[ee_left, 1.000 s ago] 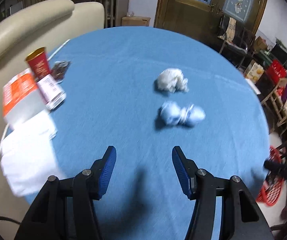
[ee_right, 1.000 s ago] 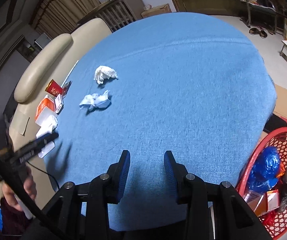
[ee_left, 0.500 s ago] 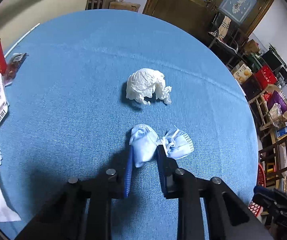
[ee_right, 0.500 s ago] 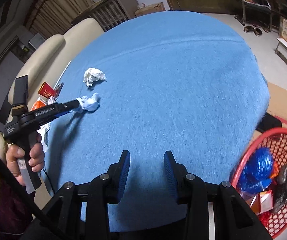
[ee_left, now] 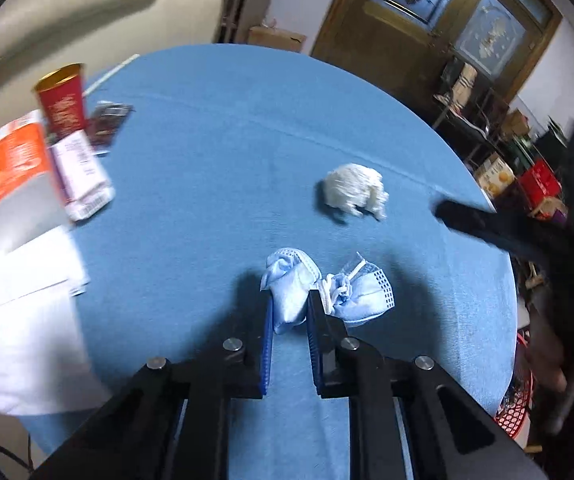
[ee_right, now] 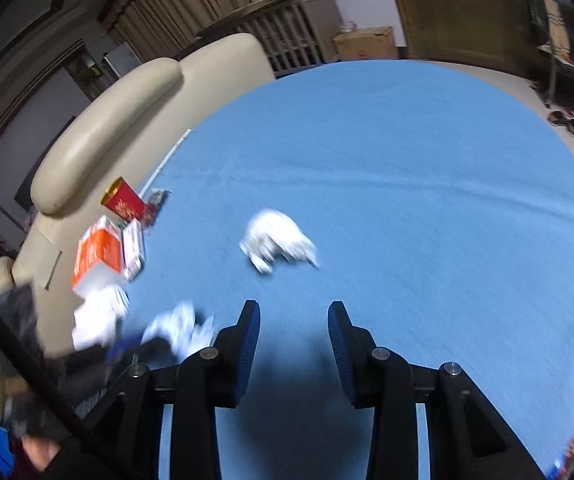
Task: Collect trash
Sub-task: 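Grasp the white face mask with the left tool while the right tool grasps the crumpled tissue, then carry the face mask and tissue over the red basket with both tools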
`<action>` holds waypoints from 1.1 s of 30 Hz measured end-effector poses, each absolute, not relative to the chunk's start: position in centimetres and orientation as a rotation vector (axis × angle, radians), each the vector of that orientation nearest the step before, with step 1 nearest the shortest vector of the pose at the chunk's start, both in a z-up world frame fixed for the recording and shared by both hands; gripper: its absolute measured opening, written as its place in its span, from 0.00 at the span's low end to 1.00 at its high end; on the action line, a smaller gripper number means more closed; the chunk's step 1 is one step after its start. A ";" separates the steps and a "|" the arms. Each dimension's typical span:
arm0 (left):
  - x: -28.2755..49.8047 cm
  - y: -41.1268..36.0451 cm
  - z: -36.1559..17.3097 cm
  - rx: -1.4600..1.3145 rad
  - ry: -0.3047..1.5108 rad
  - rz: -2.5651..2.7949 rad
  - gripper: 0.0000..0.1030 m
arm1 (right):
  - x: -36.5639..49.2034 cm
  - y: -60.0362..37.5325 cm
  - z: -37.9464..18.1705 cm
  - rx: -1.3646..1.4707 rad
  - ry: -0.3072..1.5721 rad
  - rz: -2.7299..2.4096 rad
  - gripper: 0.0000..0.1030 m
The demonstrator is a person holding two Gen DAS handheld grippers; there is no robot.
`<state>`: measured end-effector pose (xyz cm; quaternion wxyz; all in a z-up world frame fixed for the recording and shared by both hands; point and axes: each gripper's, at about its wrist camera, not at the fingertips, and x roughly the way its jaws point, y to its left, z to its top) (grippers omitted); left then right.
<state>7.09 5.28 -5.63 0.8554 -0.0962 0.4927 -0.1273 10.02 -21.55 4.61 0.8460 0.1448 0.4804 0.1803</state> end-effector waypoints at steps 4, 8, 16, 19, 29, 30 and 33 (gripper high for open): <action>6.5 6.4 -5.6 -0.207 1.046 -0.232 0.16 | 13.6 -18.8 3.7 0.332 1.001 0.374 0.54; 6.5 6.9 -5.7 -0.204 1.047 -0.215 0.16 | 16.3 -16.3 1.8 0.304 1.058 0.336 0.54; 6.3 5.8 -5.4 -0.194 1.036 -0.239 0.16 | 15.1 -16.1 1.0 0.224 1.040 0.289 0.27; 6.1 5.0 -5.2 -0.186 1.035 -0.254 0.16 | 13.3 -17.7 1.8 0.249 1.014 0.290 0.26; 4.7 1.5 -3.8 -0.127 1.021 -0.304 0.16 | 6.3 -24.3 3.8 0.301 0.953 0.273 0.26; 4.5 1.1 -3.6 -0.117 1.016 -0.311 0.16 | 5.5 -24.8 3.8 0.306 0.949 0.269 0.26; 3.9 -0.3 -3.1 -0.095 1.011 -0.330 0.16 | 2.9 -26.9 4.0 0.313 0.942 0.259 0.26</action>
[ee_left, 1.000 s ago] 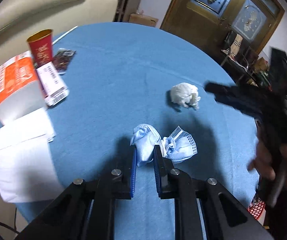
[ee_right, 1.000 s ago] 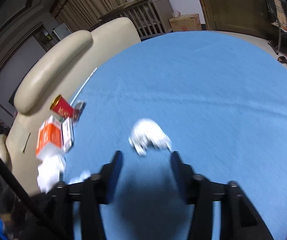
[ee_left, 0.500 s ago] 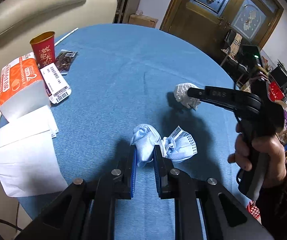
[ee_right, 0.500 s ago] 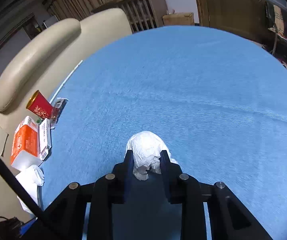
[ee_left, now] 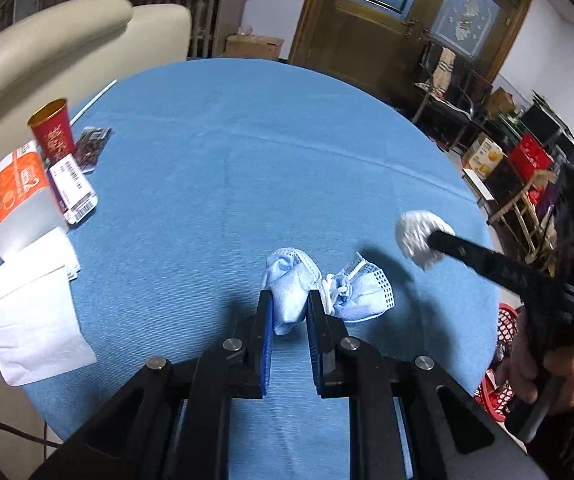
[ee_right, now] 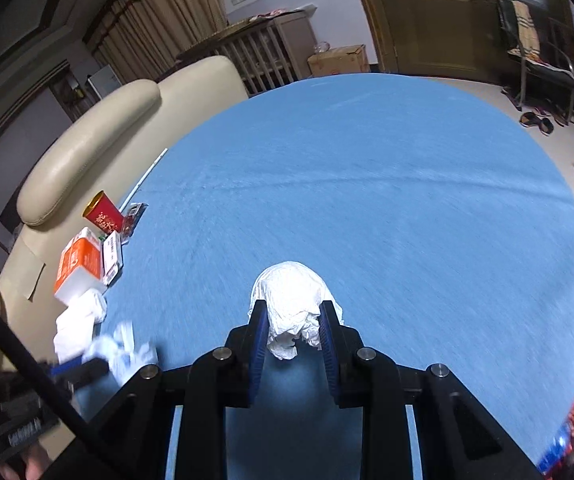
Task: Collect trash
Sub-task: 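Carry the face mask and tissue over the red basket with both tools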
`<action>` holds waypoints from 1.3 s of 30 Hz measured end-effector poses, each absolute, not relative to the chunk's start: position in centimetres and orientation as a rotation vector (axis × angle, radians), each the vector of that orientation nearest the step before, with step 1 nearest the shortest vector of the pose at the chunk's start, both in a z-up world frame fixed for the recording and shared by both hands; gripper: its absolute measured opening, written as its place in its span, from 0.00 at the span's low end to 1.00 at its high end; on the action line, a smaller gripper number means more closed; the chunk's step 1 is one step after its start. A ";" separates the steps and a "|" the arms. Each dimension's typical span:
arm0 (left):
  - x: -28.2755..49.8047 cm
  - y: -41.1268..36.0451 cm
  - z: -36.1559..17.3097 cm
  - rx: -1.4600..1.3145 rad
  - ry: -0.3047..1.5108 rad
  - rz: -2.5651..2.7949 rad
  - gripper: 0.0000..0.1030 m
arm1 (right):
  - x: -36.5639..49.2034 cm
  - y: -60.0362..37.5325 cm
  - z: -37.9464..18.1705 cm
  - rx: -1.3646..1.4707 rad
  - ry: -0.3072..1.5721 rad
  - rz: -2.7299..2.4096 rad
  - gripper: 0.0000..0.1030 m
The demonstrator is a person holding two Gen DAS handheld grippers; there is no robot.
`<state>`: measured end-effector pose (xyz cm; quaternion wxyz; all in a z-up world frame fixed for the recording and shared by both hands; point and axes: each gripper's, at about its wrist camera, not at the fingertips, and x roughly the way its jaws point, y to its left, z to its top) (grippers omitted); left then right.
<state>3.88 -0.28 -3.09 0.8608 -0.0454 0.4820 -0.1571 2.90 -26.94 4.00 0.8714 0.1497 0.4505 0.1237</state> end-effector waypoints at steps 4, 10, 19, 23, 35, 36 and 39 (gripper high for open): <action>3.3 -1.7 -2.7 -0.070 1.006 -0.351 0.16 | -0.3 -29.6 4.3 0.321 0.929 0.238 0.26; 2.4 -3.8 -1.8 -0.030 0.992 -0.387 0.16 | -4.7 -32.8 5.0 0.331 0.904 0.203 0.26; 1.3 -6.1 -0.5 0.034 0.969 -0.424 0.16 | -8.6 -35.5 5.5 0.365 0.869 0.174 0.26; 0.6 -7.3 -0.2 0.060 0.967 -0.440 0.16 | -9.8 -36.3 5.9 0.372 0.855 0.166 0.26; -1.1 -10.6 1.0 0.130 0.951 -0.492 0.16 | -13.3 -39.9 6.3 0.413 0.831 0.124 0.26; -1.1 -10.8 1.0 0.133 0.954 -0.496 0.16 | -13.5 -40.2 6.2 0.414 0.830 0.118 0.26; -1.3 -11.4 1.1 0.149 0.954 -0.506 0.16 | -14.0 -40.9 6.2 0.429 0.828 0.108 0.26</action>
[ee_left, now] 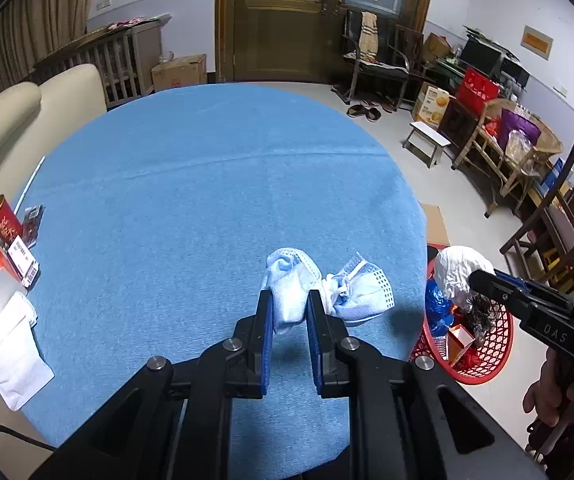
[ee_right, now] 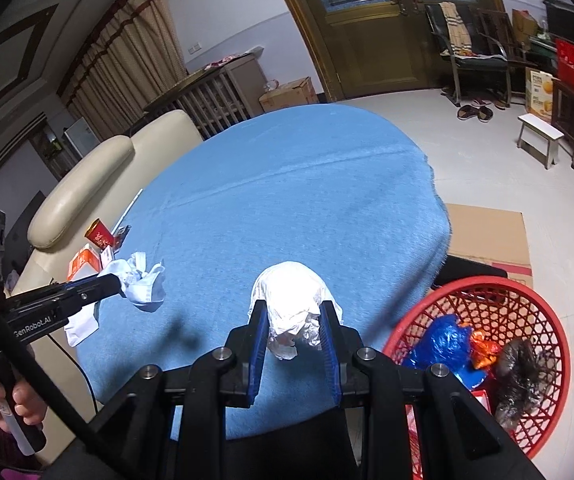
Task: Collect trash
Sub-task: 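Carry the face mask and tissue over the red basket with both tools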
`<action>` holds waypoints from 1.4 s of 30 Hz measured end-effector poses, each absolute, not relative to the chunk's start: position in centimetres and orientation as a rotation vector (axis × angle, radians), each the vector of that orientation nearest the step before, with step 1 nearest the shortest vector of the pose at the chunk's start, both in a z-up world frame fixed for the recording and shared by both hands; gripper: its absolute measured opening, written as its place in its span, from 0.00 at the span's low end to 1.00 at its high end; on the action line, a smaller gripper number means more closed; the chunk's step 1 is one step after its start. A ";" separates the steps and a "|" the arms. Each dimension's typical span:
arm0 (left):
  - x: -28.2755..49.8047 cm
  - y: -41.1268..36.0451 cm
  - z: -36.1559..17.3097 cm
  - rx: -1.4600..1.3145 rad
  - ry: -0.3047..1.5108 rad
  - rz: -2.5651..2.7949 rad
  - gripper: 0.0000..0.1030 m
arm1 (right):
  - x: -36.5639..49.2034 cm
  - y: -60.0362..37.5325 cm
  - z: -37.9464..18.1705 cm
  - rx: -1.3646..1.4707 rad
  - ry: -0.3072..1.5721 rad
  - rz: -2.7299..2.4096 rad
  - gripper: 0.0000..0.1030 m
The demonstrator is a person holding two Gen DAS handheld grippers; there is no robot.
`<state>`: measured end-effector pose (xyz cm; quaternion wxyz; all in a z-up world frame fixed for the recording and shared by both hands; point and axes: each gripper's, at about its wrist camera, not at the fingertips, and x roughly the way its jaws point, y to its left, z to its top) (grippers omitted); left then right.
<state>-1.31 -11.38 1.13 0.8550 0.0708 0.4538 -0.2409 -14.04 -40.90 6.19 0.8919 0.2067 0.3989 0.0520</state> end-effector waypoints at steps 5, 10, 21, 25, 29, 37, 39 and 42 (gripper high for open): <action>-1.8 -12.4 1.3 0.174 0.950 -0.522 0.16 | -14.6 -41.8 6.3 0.444 0.818 0.096 0.26; -2.0 -13.1 1.6 0.192 0.951 -0.535 0.16 | -15.0 -42.2 6.5 0.452 0.811 0.089 0.26; -2.6 -14.8 2.0 0.230 0.944 -0.564 0.16 | -16.3 -43.7 6.6 0.483 0.796 0.066 0.26; -2.8 -15.0 2.2 0.237 0.942 -0.575 0.16 | -16.8 -44.4 6.6 0.492 0.790 0.052 0.26; -3.1 -15.4 2.3 0.248 0.941 -0.587 0.16 | -17.3 -44.9 6.5 0.503 0.786 0.040 0.26; -3.4 -16.8 2.3 0.269 0.942 -0.606 0.16 | -18.0 -45.9 6.4 0.520 0.782 0.021 0.26; -3.4 -17.1 2.3 0.275 0.941 -0.611 0.16 | -18.1 -46.2 6.3 0.525 0.780 0.018 0.26; -3.6 -17.6 2.2 0.282 0.941 -0.618 0.16 | -18.4 -46.6 6.2 0.532 0.780 0.010 0.26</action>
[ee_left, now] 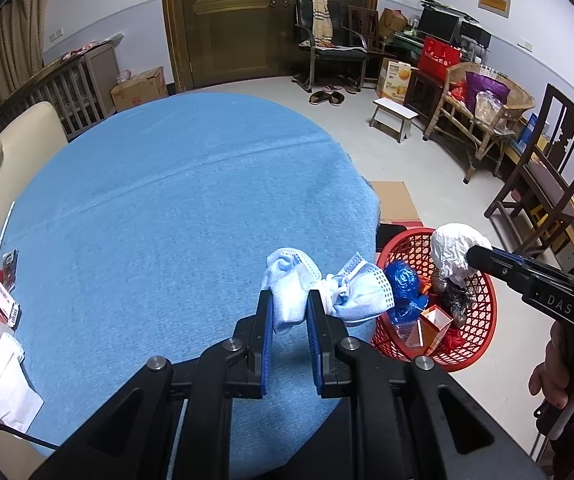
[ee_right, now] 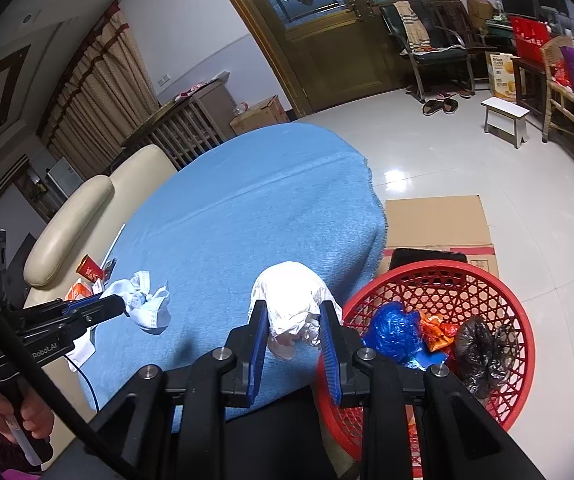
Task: Collect trash
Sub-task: 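Carry the face mask and tissue over the red basket with both tools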
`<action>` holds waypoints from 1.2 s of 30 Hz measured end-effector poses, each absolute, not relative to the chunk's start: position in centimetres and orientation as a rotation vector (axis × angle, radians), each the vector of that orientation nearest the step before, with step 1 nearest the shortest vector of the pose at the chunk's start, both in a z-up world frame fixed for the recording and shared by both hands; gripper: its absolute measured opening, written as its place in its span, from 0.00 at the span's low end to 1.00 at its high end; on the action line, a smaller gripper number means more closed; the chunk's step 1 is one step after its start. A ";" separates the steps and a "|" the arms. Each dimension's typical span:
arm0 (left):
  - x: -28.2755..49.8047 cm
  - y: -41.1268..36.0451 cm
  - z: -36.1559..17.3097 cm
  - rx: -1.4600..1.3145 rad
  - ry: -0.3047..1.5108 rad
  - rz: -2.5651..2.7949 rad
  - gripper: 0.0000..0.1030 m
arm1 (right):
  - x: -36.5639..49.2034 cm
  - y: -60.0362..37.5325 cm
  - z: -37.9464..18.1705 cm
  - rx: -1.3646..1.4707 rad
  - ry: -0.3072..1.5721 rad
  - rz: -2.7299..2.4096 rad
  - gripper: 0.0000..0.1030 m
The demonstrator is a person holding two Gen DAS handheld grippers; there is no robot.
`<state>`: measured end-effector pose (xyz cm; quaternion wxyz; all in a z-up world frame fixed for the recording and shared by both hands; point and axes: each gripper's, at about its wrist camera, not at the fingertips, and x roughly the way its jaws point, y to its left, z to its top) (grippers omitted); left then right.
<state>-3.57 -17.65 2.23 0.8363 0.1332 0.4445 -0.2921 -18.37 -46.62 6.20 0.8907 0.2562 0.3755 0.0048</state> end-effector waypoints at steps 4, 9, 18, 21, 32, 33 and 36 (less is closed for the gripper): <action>-3.8 -18.3 2.2 0.294 0.940 -0.630 0.16 | -18.8 -47.2 6.1 0.542 0.776 -0.001 0.26; -4.1 -19.2 2.2 0.309 0.939 -0.644 0.16 | -19.3 -47.8 6.1 0.555 0.772 -0.014 0.26; -4.4 -20.5 2.1 0.325 0.939 -0.667 0.16 | -20.0 -48.9 6.0 0.573 0.764 -0.034 0.26; -4.4 -20.6 2.0 0.327 0.942 -0.672 0.16 | -20.3 -49.1 6.0 0.576 0.761 -0.040 0.26; -3.7 -20.3 2.4 0.307 0.933 -0.668 0.16 | -20.9 -49.5 6.1 0.587 0.756 -0.056 0.26; -3.6 -20.1 2.5 0.300 0.933 -0.664 0.16 | -20.9 -49.7 6.1 0.586 0.756 -0.059 0.26; -3.0 -19.7 2.6 0.282 0.936 -0.652 0.16 | -21.0 -49.9 6.0 0.592 0.757 -0.062 0.26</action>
